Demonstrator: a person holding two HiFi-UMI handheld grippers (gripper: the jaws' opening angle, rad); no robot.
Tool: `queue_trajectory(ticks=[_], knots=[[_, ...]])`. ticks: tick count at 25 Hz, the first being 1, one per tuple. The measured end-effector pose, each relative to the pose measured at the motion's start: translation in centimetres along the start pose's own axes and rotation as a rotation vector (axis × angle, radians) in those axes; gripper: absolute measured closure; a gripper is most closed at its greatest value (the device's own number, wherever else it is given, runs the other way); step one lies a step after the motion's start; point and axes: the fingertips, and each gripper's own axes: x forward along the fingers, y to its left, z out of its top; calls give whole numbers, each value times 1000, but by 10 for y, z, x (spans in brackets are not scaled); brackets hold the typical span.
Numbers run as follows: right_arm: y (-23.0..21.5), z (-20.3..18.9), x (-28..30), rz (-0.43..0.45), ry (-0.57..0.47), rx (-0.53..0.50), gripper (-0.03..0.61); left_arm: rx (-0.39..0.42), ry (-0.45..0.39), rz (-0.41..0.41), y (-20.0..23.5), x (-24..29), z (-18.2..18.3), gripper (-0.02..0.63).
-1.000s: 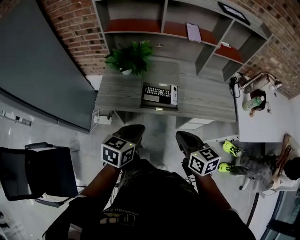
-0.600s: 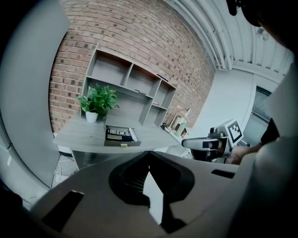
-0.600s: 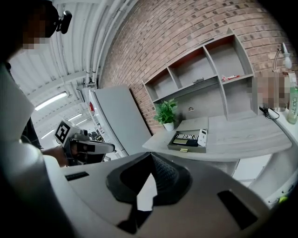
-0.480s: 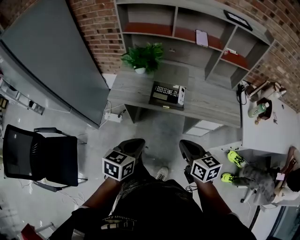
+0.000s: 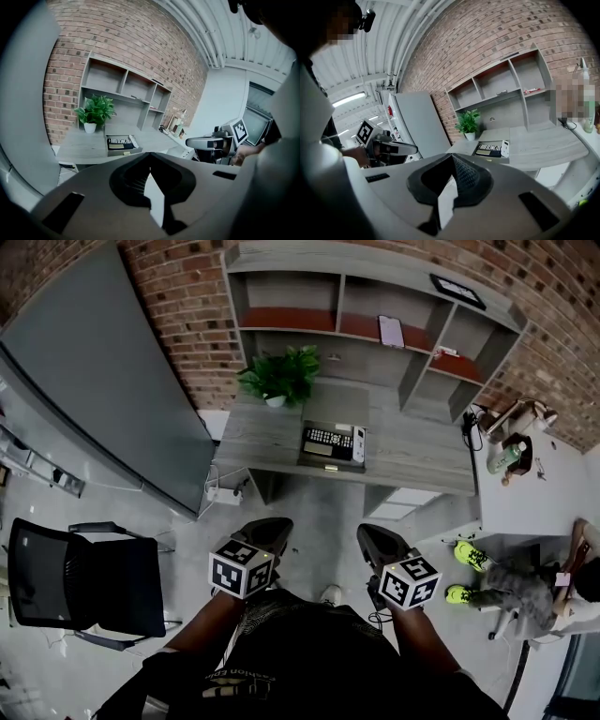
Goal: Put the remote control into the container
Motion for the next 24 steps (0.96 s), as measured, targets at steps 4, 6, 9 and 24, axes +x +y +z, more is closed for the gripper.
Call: queue_trajectory(ticks=[4, 6, 9, 24], knots=[[11, 7, 11, -23, -18, -13, 572, 6, 18, -21, 14, -2, -4, 607], [16, 5, 14, -28, -12, -6, 572, 0, 31, -30, 19, -3, -9, 607], [20, 1, 18, -30, 3, -2, 572, -5, 25, -38, 24, -5, -7, 607], [12, -6, 18, -54, -17, 82, 572, 24, 46, -89, 21, 2, -5, 607]])
